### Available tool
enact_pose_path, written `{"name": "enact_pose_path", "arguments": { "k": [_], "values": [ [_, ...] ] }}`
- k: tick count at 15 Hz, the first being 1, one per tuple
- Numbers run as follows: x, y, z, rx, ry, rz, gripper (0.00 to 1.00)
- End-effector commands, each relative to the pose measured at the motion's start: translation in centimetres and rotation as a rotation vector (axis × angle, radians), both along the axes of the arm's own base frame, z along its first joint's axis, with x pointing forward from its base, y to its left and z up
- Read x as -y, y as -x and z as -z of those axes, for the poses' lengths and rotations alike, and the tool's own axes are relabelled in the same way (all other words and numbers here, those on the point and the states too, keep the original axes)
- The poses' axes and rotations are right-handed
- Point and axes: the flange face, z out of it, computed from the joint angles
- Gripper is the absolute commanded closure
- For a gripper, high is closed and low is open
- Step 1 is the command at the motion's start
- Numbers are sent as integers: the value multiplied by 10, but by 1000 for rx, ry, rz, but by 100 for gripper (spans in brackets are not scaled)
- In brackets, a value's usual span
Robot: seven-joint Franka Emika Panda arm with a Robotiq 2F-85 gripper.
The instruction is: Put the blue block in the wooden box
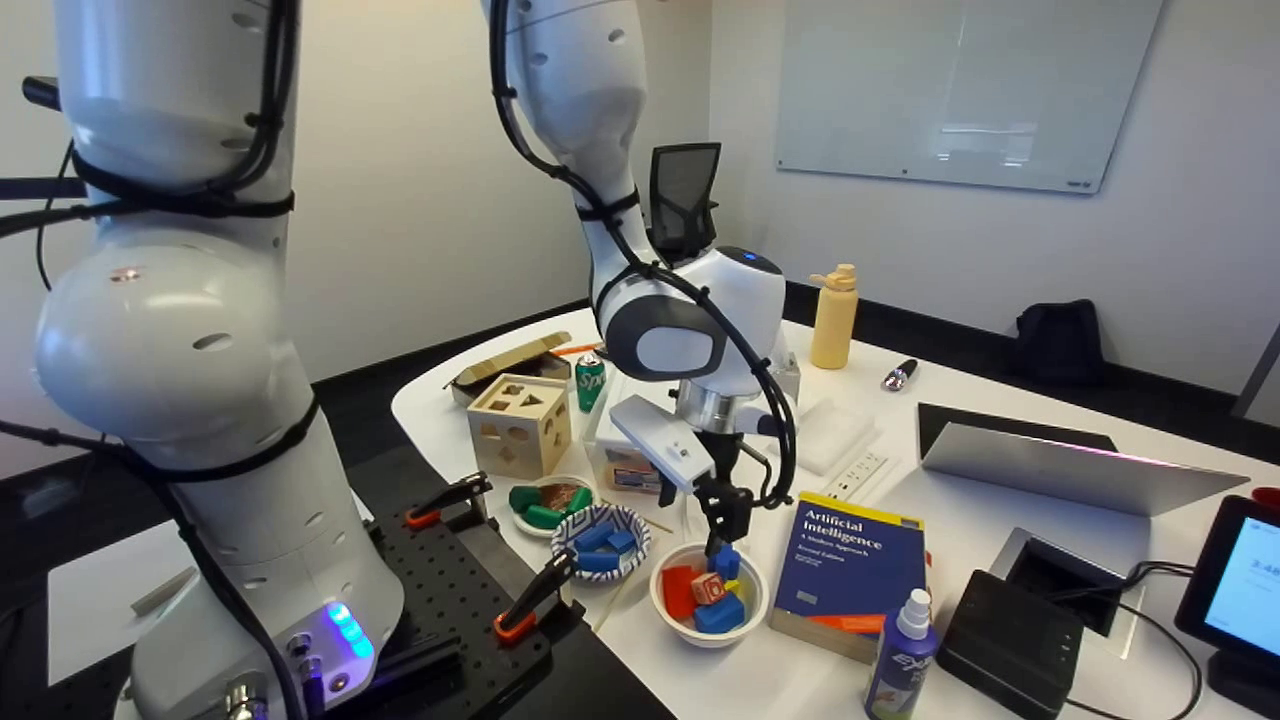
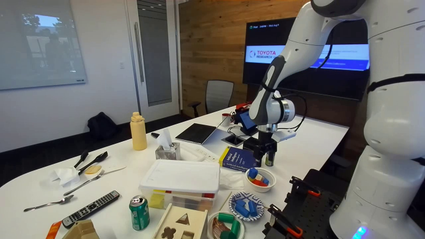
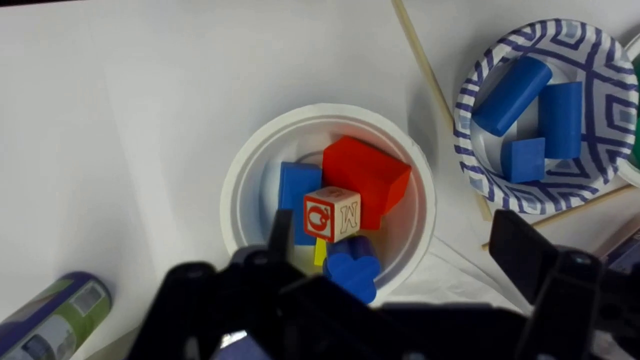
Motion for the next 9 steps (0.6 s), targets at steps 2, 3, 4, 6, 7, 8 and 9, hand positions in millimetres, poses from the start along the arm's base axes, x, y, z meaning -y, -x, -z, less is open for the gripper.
{"name": "enact_pose_path", "arguments": {
  "k": [2, 3, 4, 6, 7, 8, 9],
  "values": [
    [17, -21, 33, -29, 23, 36, 0],
    [20, -25, 38, -33, 22, 34, 0],
    [22, -29, 43, -37, 26, 34, 0],
    [25, -37, 54, -45, 23, 22, 0],
    [25, -41, 59, -48, 20, 18, 0],
    [25, -44, 63, -47, 18, 13, 0],
    [24, -48, 66, -51, 16, 7, 0]
  ]
}}
